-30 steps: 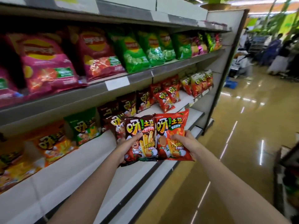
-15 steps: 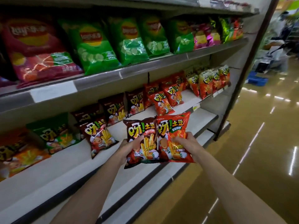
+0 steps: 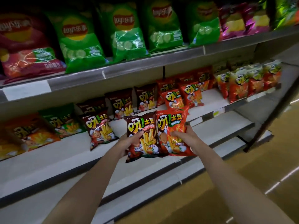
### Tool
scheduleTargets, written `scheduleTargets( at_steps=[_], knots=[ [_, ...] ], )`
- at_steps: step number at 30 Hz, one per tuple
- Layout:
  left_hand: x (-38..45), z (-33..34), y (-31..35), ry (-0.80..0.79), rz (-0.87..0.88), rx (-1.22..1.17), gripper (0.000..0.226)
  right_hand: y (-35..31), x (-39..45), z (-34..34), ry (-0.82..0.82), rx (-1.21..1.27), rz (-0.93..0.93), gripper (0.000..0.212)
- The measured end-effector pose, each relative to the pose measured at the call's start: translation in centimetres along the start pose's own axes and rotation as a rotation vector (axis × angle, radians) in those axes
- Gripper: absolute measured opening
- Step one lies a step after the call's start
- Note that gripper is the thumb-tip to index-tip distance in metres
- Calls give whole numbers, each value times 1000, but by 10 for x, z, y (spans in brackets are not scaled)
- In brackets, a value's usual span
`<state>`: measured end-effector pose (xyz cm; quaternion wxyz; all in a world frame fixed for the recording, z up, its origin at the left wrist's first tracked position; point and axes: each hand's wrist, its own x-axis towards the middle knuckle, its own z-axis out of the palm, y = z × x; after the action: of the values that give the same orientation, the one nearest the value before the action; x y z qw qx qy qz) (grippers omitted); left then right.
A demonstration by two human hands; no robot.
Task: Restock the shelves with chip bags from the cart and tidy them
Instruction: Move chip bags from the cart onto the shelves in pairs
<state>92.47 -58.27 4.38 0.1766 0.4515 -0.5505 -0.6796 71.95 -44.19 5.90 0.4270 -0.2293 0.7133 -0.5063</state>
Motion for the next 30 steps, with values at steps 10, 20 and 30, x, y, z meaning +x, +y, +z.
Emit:
scheduleTargets(
  at_steps=[10,20,30],
  knots=[
    [70,-34,10,345,-18,-121,75,-33,85,17,-68,-164,-48,67],
    [157,-52,26,483,-49,-156,67,-70,147,13,-134,-244,-59,65],
    [192,-54,18,625,-142,38,53,-73,182,9,-223,-257,-83,58]
  ],
)
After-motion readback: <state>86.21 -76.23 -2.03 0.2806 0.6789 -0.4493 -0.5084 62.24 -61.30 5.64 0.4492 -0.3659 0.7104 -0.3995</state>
